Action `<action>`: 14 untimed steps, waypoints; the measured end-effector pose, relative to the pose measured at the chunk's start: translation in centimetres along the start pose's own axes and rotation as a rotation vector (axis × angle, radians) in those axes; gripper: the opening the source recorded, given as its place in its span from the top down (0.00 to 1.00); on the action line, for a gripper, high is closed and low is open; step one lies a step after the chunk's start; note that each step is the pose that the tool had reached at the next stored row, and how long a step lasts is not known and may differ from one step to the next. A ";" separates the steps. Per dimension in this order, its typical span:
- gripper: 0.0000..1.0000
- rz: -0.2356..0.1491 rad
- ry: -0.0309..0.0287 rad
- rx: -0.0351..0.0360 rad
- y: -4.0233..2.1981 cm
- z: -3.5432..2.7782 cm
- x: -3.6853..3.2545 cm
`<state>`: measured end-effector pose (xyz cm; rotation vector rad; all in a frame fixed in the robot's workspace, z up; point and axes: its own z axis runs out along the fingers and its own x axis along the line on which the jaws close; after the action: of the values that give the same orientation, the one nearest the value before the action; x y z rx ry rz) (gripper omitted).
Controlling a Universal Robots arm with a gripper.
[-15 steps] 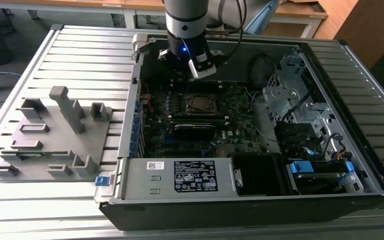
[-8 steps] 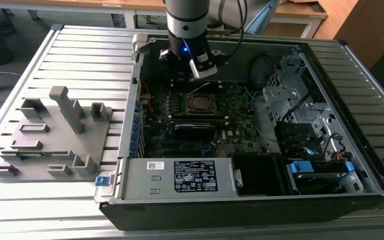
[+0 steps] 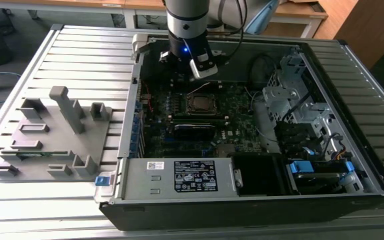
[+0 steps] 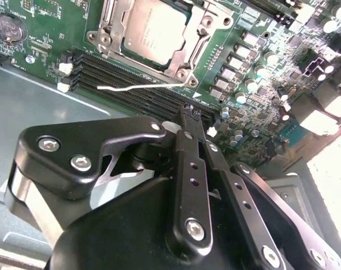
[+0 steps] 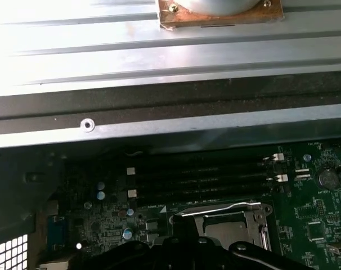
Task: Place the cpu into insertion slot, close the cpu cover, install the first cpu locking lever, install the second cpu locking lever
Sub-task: 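Install the first cpu locking lever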
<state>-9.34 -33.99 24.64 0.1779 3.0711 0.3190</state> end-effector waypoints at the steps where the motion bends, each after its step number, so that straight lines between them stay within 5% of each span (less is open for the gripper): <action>1: 0.89 0.000 0.0008 0.0001 0.00 0.06 -0.12; 14: 0.89 0.002 0.0080 0.0009 0.38 0.67 -1.47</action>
<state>-7.80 -33.66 24.12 0.1798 3.0792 0.3192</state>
